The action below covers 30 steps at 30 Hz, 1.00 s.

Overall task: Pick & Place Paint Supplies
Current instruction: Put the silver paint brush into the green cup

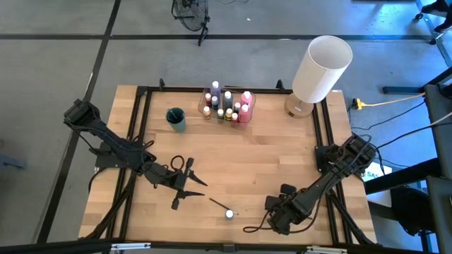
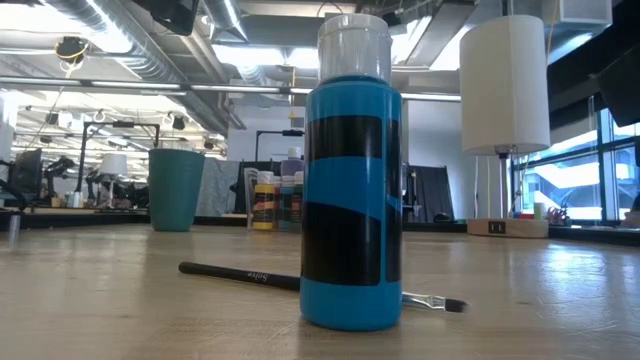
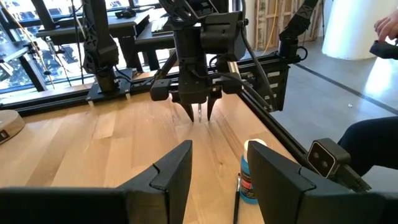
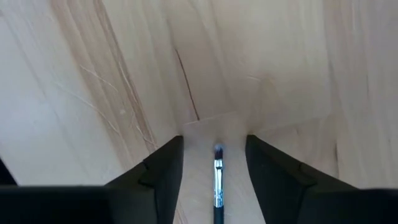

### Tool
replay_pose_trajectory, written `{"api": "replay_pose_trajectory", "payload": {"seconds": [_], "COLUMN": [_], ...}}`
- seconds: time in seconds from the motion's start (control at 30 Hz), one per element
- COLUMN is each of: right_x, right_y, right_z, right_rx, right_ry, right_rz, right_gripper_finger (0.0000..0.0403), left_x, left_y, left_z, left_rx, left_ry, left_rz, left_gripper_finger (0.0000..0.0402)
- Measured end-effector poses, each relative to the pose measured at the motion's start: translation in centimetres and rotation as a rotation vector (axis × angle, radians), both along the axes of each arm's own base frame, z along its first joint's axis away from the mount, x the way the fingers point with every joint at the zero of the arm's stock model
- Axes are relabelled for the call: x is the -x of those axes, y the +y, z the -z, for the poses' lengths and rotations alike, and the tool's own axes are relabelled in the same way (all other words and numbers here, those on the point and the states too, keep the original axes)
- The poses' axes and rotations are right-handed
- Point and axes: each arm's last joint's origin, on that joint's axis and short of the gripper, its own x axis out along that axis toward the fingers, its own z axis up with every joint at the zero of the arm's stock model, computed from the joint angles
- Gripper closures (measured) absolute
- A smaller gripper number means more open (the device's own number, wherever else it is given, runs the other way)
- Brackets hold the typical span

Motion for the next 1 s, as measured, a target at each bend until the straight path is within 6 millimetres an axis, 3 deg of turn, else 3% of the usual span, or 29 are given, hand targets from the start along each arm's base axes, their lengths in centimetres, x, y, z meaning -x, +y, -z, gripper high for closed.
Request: {"api": "replay_pose_trajectory", "payload": {"seconds": [0.53, 1.0], "right_x": [0.63, 0.62], "right_y": [0.51, 0.54], "right_z": [0.02, 0.03], "right_rx": [0.018, 0.013], "right_ry": [-0.016, -0.015], "right_rz": [-0.004, 0.002], "right_gripper_finger": [0.0233, 0.0319], "left_x": [0.0, 0.0], "left_y": [-0.01, 0.0], "left_z": [0.0, 0.0], "left_rx": [0.0, -0.002], "left_ry": [0.0, -0.001], "left_rz": [0.0, -0.001], "left_gripper_finger": [0.0251, 0.0251]}}
